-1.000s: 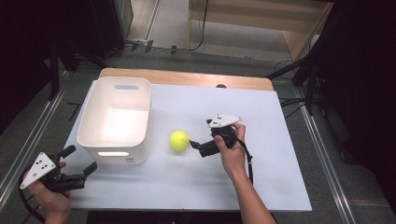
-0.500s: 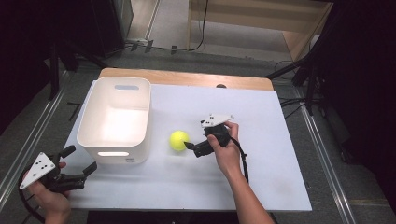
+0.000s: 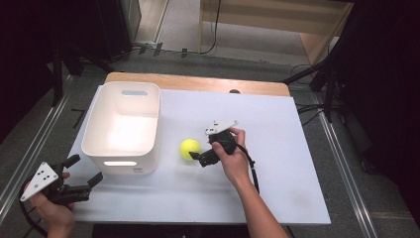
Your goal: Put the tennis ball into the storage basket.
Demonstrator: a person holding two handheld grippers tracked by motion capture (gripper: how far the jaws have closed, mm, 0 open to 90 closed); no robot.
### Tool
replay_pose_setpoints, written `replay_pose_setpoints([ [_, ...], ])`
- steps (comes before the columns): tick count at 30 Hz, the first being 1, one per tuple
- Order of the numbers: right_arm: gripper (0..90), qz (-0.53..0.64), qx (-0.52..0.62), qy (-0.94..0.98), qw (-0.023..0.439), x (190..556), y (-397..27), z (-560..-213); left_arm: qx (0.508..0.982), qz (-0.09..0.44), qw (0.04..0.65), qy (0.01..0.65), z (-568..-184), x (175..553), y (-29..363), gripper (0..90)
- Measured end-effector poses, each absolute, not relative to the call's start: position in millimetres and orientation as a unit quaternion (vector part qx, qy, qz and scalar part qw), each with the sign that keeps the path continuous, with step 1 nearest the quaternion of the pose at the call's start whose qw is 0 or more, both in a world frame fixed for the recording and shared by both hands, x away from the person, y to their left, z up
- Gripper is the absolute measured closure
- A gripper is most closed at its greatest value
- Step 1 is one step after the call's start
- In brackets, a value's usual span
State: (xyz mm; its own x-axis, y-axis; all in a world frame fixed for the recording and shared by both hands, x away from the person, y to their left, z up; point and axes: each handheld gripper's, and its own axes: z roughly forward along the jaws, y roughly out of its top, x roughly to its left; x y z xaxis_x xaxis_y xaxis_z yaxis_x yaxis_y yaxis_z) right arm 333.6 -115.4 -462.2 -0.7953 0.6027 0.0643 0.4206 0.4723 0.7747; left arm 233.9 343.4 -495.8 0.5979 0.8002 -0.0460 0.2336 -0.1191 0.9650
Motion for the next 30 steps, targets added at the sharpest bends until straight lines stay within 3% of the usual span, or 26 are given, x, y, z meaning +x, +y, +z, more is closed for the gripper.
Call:
replay_pose_setpoints([
  [19, 0.0, 0.381, 0.281, 0.877, 0.080, 342, -92, -473, 0.703, 0.256, 0.553, 0.367, -496, 234, 344, 0.0],
  [20, 5.6, 0.378, 0.281, 0.878, 0.082, 343, -91, -474, 0.703, 0.256, 0.553, 0.367, -496, 234, 344, 0.0],
  [21, 16.8, 0.374, 0.287, 0.877, 0.090, 344, -90, -475, 0.703, 0.256, 0.553, 0.367, -496, 234, 344, 0.0],
  [22, 20.3, 0.369, 0.291, 0.877, 0.097, 344, -88, -476, 0.703, 0.256, 0.553, 0.366, -496, 234, 344, 0.0],
  [30, 20.3, 0.350, 0.293, 0.886, 0.081, 350, -82, -482, 0.703, 0.255, 0.554, 0.366, -496, 234, 344, 0.0],
])
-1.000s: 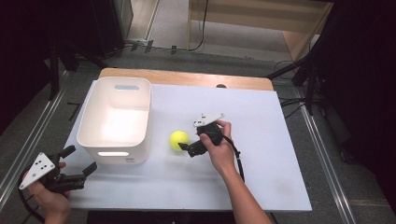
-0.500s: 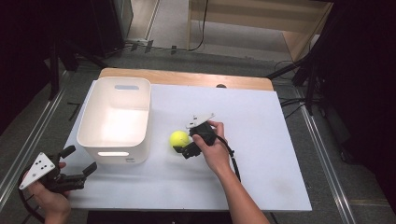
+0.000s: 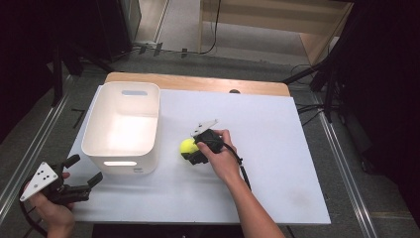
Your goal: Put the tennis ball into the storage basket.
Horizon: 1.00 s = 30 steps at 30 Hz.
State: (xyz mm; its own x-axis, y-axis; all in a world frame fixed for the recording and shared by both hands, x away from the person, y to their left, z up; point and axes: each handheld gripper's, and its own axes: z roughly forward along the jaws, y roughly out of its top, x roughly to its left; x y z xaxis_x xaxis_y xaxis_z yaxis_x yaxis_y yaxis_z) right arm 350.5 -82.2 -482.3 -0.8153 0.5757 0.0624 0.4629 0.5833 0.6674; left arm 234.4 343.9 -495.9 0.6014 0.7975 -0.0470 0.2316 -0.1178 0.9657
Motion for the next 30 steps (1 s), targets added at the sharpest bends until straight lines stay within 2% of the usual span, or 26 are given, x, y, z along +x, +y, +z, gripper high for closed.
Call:
replay_pose_setpoints([
  [17, 22.5, 0.336, 0.287, 0.896, 0.048, 355, -72, -490, 0.703, 0.255, 0.555, 0.365, -496, 234, 344, 0.0],
  [30, 23.6, 0.334, 0.281, 0.898, 0.056, 354, -73, -486, 0.703, 0.254, 0.555, 0.365, -496, 234, 344, 0.0],
])
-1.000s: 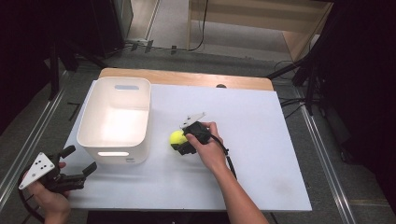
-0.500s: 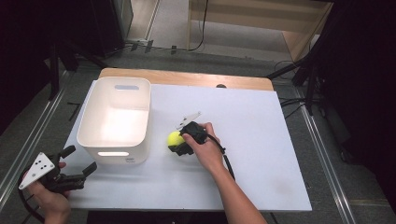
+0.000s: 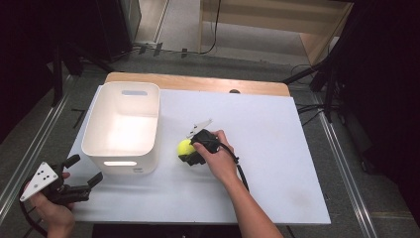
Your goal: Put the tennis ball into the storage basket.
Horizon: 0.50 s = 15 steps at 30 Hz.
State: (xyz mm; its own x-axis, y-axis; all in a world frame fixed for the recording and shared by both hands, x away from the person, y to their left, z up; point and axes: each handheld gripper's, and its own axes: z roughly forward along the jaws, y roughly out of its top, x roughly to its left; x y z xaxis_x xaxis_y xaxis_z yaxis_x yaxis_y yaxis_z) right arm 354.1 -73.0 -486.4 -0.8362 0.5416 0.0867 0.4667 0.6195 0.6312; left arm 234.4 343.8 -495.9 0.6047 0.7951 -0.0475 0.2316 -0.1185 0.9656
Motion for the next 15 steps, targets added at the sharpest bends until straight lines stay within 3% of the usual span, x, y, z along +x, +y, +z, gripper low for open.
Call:
replay_pose_setpoints([
  [15, 23.6, 0.356, 0.277, 0.890, 0.069, 353, -81, -469, 0.704, 0.254, 0.554, 0.365, -496, 234, 343, 0.0],
])
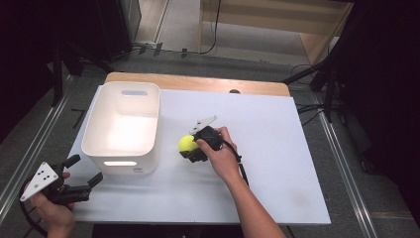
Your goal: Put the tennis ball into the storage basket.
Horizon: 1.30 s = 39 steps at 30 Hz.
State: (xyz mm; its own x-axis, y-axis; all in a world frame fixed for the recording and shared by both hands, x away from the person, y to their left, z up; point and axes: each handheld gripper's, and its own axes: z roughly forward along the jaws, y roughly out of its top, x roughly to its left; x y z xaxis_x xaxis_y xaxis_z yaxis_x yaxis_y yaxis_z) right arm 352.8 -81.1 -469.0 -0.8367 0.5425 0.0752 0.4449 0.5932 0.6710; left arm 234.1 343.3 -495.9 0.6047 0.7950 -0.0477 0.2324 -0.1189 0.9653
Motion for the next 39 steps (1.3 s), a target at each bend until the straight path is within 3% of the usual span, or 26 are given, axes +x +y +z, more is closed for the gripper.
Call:
replay_pose_setpoints([
  [39, 23.6, 0.385, 0.258, 0.882, 0.083, 356, -84, -418, 0.706, 0.253, 0.553, 0.363, -496, 234, 343, 0.0],
])
